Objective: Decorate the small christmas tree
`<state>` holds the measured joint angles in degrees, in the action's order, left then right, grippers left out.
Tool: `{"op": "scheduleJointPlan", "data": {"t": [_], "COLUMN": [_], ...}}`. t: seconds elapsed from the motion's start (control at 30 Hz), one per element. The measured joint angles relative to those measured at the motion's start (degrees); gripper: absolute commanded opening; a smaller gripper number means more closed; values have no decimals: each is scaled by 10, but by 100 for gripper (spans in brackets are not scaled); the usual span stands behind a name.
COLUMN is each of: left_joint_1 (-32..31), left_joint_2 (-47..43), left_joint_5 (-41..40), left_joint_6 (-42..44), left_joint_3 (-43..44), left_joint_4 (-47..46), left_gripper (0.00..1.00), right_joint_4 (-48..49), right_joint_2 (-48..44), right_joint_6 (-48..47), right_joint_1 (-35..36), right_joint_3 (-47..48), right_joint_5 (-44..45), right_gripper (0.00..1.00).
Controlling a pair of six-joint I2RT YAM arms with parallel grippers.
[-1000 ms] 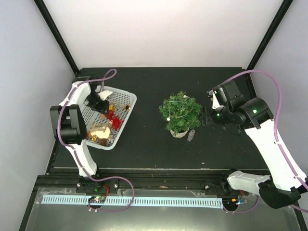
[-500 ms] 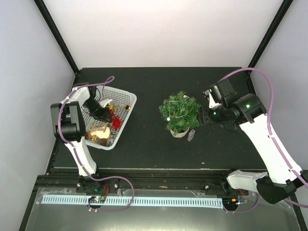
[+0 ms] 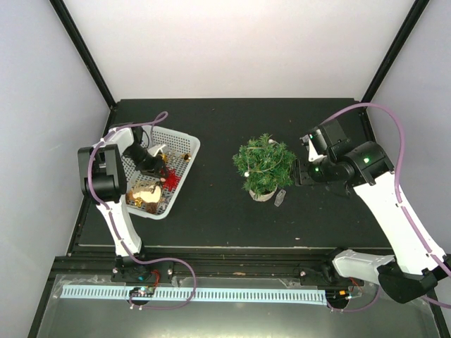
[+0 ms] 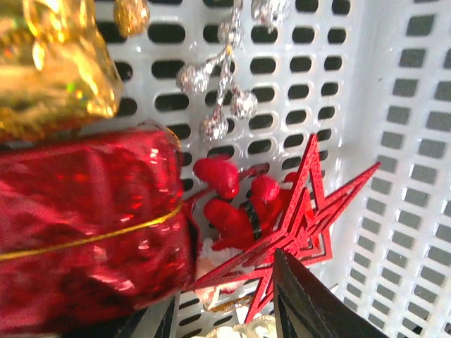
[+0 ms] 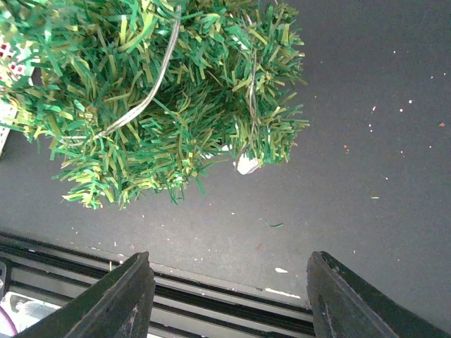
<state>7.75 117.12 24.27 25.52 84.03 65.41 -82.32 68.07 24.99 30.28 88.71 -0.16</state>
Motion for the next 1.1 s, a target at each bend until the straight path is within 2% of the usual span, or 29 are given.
{"op": "scheduleJointPlan", "data": {"t": [0.33, 0.77, 1.1], "left_joint_1": [0, 0, 0], "left_joint_2": [8, 17, -2], "left_joint_5": [43, 76, 84], "left_joint_6": [-7, 2, 17], "left_joint_3": [3, 3, 4], "left_joint_4": [-16, -14, 8], "left_gripper": [37, 10, 5], "right_joint_4": [0, 1, 6], "right_joint_2": [0, 5, 4], "right_joint_6": [7, 6, 4], "right_joint_1": [0, 0, 0], "right_joint_3": [-8, -9, -26], "right_joint_5": [0, 3, 6], "right_gripper": [61, 61, 61]}}
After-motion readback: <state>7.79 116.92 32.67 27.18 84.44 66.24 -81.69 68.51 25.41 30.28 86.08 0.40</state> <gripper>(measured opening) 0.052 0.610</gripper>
